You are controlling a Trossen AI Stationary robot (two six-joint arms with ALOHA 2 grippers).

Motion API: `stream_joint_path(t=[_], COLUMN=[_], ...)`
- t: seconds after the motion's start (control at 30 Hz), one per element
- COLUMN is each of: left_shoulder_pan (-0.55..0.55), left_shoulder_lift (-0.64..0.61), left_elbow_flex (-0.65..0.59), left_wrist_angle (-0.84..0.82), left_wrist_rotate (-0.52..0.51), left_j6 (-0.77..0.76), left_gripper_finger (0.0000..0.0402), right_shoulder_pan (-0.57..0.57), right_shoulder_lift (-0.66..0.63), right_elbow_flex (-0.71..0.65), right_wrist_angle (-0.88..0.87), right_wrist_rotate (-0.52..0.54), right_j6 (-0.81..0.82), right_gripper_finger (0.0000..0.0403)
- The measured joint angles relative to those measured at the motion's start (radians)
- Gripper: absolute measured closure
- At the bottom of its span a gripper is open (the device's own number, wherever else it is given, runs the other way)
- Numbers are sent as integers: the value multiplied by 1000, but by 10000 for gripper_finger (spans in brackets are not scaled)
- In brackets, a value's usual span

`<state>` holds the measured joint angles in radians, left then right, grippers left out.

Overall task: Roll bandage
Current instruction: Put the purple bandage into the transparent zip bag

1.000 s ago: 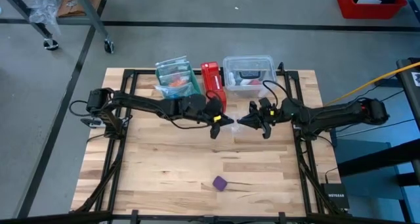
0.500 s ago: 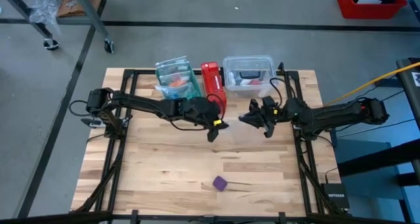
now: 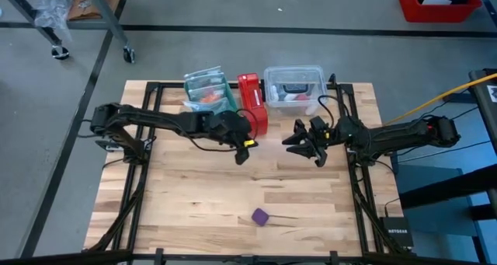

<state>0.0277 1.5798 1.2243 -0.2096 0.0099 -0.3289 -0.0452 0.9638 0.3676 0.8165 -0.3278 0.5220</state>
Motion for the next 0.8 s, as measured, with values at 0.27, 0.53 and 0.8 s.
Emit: stream_joint_path(t=[0.27, 0.53, 0.8], left_shoulder_pan=[-28, -125, -187], left_shoulder_lift=[-140, -207, -202], left_elbow_flex=[0, 0, 0], left_wrist_angle=[-305, -511, -516], left_wrist_rotate=[-189, -417, -434], left_j6=[24, -10, -2], left_gripper_finger=[401, 401, 401], right_shoulder_pan=[0, 129, 296], right_shoulder_lift=[-2, 3, 19], right_elbow_flex=[0, 57, 173], right_wrist_angle=[-5, -191, -629], right_wrist_rotate=[-84, -61, 187], right_j6=[2, 34, 310], right_gripper_finger=[252, 253, 253])
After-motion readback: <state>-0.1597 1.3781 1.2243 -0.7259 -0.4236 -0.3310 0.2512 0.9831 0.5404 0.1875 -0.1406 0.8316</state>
